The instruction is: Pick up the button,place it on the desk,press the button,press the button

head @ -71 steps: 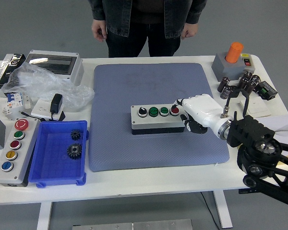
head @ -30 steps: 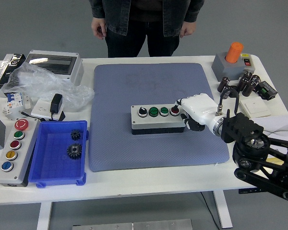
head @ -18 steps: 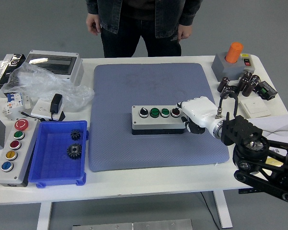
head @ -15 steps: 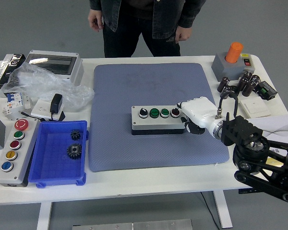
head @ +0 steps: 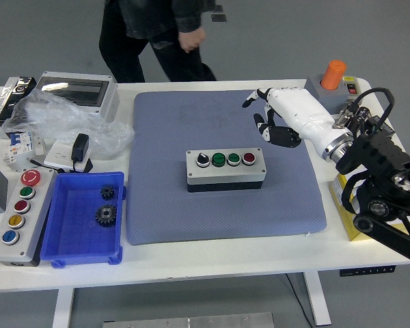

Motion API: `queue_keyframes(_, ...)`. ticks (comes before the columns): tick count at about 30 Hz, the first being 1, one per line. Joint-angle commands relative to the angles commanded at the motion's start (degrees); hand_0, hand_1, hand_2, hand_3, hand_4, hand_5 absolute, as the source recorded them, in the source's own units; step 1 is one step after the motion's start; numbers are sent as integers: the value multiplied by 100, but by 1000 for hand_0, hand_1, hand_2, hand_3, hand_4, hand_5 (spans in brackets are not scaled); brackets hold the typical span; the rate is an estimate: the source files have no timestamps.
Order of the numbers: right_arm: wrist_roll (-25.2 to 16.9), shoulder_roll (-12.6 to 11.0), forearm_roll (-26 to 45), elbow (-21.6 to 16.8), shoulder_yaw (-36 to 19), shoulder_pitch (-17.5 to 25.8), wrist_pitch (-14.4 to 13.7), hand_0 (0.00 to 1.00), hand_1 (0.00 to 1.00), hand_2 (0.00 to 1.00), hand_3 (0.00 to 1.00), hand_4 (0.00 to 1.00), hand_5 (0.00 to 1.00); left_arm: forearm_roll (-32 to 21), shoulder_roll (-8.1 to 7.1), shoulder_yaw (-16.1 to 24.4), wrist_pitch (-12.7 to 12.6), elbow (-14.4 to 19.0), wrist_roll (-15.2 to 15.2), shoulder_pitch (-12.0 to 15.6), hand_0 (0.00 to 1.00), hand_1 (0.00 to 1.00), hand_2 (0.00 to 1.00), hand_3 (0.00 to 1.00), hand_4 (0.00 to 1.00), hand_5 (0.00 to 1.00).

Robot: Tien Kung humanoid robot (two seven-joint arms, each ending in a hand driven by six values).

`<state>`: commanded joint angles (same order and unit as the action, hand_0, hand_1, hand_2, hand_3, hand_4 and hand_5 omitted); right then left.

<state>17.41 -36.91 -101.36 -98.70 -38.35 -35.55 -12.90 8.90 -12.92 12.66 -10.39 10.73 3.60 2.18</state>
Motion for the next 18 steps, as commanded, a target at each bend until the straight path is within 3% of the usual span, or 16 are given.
queue_keyframes(1, -31, 10, 48, 10, -39, 5, -2, 374, 466, 585, 763, 813, 298, 2, 0, -1, 1, 1, 1, 1, 669, 696, 618, 645, 612, 391)
queue_keyframes(6, -134, -7, 185, 13, -222, 78, 65, 374, 466, 585, 763, 813, 298, 51, -14, 42, 7, 8, 7, -20, 669, 696, 618, 645, 612, 391)
queue_keyframes(7, -162, -25, 203, -8, -285, 114, 56, 660, 741, 882, 978, 998, 492, 60, -18, 49, 9, 9, 10, -21, 669, 696, 618, 645, 612, 390)
queue_keyframes(12, -402, -160, 297, -184, -816, 492, -106, 660, 741, 882, 978, 998, 492, 73, -48, 42, 29, 4, 52, -13, 669, 696, 618, 645, 612, 390)
queue_keyframes(13, -470, -183, 320, -206, -941, 591, -164, 862, 924, 998, 998, 998, 586, 91, -56, 64, 31, 6, 58, -14, 669, 696, 618, 645, 612, 390)
queue_keyframes(18, -804, -248, 472, -239, -1586, 1170, -460, 862, 924, 998, 998, 998, 586, 127, -104, 107, 53, 6, 91, -32, 669, 696, 618, 645, 612, 390)
